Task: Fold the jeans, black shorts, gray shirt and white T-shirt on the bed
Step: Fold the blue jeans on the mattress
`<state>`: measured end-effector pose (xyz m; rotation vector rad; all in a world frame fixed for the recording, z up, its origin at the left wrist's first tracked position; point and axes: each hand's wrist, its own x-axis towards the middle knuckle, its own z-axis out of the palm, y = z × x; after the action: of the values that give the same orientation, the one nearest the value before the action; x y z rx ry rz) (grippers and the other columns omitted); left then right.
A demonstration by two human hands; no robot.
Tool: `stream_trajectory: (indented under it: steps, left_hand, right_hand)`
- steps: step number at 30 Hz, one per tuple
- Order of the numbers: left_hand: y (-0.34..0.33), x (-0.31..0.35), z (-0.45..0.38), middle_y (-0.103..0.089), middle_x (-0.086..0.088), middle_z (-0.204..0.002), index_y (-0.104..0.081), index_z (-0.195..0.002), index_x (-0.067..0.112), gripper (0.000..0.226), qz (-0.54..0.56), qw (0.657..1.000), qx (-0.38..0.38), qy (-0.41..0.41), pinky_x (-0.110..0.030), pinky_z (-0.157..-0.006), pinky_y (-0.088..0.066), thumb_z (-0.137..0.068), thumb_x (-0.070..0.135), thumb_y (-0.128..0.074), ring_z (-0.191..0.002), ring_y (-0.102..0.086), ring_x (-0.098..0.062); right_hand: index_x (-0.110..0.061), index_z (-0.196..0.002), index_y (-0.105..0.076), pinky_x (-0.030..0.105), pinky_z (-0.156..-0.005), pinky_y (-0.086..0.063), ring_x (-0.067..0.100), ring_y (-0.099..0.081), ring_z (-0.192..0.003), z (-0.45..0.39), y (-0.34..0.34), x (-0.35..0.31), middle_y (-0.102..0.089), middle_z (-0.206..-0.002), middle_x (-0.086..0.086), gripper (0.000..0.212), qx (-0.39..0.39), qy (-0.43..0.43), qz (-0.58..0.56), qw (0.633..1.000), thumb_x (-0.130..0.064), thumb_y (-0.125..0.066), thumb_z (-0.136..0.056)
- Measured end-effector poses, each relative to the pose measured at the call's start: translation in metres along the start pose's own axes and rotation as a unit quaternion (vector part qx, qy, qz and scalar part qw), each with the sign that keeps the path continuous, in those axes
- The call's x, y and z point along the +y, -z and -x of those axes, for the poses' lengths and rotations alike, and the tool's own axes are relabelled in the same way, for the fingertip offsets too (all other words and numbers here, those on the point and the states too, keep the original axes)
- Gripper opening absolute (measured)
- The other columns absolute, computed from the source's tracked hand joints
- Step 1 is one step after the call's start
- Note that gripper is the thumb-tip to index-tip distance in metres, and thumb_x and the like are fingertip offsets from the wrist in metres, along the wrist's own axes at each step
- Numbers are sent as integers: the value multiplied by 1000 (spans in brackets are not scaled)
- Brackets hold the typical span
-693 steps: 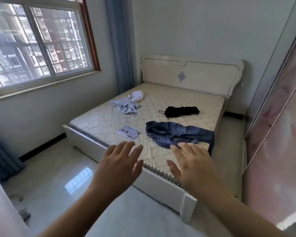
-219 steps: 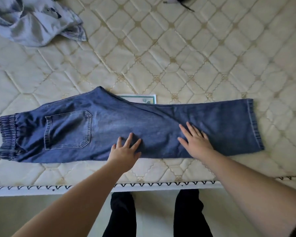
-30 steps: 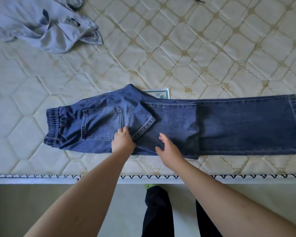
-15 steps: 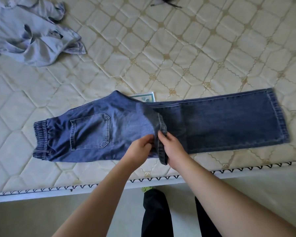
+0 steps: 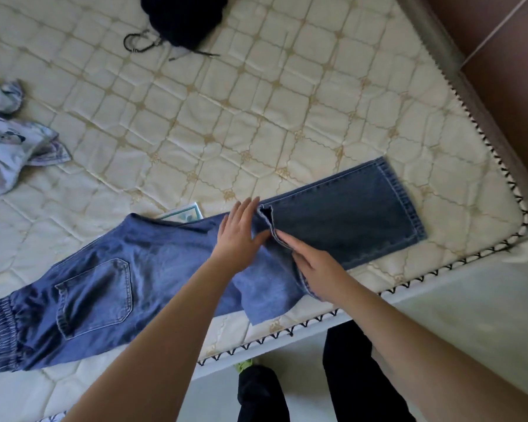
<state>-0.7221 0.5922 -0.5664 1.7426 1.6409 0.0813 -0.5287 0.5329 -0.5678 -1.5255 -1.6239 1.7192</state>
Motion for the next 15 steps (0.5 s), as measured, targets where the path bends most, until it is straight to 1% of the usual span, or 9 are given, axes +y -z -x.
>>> stream_trajectory:
  steps: [2,3,4,5,6,7,11,13,15]
  left_hand:
    - [2,16,-25,-27,1,-158,-40,-144,17,54,-57,996,-49,-57,-40,-119,-14,-96,32,-58,-148,-17,-19]
    - [2,27,-36,-41,-1,-149,-51,-132,14,41,-69,993,-59,-78,-36,-114,-23,-95,29,-59,-142,-30,-22]
    - [1,37,-46,-55,-1,-132,-57,-118,14,26,-59,993,-54,-86,-29,-102,-33,-95,25,-60,-127,-46,-25]
    - [0,50,-53,-62,4,-108,-58,-106,18,13,-27,996,-46,-73,-22,-84,-38,-94,24,-61,-106,-55,-24]
    - [-2,62,-59,-60,10,-89,-55,-98,24,7,10,998,-44,-53,-19,-70,-37,-94,24,-61,-88,-56,-22]
    - [-5,74,-67,-55,12,-78,-53,-94,28,8,30,998,-42,-45,-21,-62,-35,-94,25,-61,-78,-54,-19]
    - [-31,121,-98,-55,12,-75,-59,-98,26,5,2,994,-49,-96,-25,-61,-35,-94,27,-60,-74,-54,-15]
    - [-44,140,-115,-59,11,-78,-60,-99,27,6,7,993,-58,-104,-25,-63,-37,-94,28,-60,-75,-56,-14]
    - [-59,157,-133,-57,17,-74,-59,-97,30,4,12,993,-58,-101,-23,-61,-38,-93,28,-61,-71,-55,-9]
  right_hand:
    - [-61,-140,-28,20,-108,-33,-1,-44,-130,9,23,10,-47,-144,-21,50,-5,-14,26,1000,-26,-36,-105]
    - [-59,-140,-27,25,-106,-38,5,-50,-126,14,34,15,-51,-142,-17,47,-2,-30,41,999,-29,-36,-105]
    - [-56,-141,-28,29,-101,-43,10,-55,-122,18,44,22,-55,-139,-12,44,12,-51,51,997,-33,-37,-104]
    - [-51,-142,-29,32,-96,-47,14,-58,-119,22,54,29,-58,-134,-10,42,34,-74,47,996,-36,-39,-104]
    - [-45,-142,-32,32,-92,-48,15,-60,-116,25,64,35,-60,-130,-10,42,56,-95,31,993,-38,-42,-102]
    - [-40,-142,-35,31,-89,-49,14,-61,-113,28,73,40,-62,-126,-12,43,67,-114,13,991,-39,-47,-101]
    - [-25,-125,-50,26,-78,-47,13,-64,-99,36,101,63,-67,-111,-7,45,66,-171,25,983,-33,-71,-86]
    - [-18,-110,-55,28,-69,-44,18,-64,-88,35,115,75,-68,-97,-1,32,117,-203,44,971,-27,-72,-84]
    - [-15,-92,-52,31,-61,-39,23,-59,-74,34,137,90,-60,-78,1,18,180,-234,70,953,-25,-66,-89]
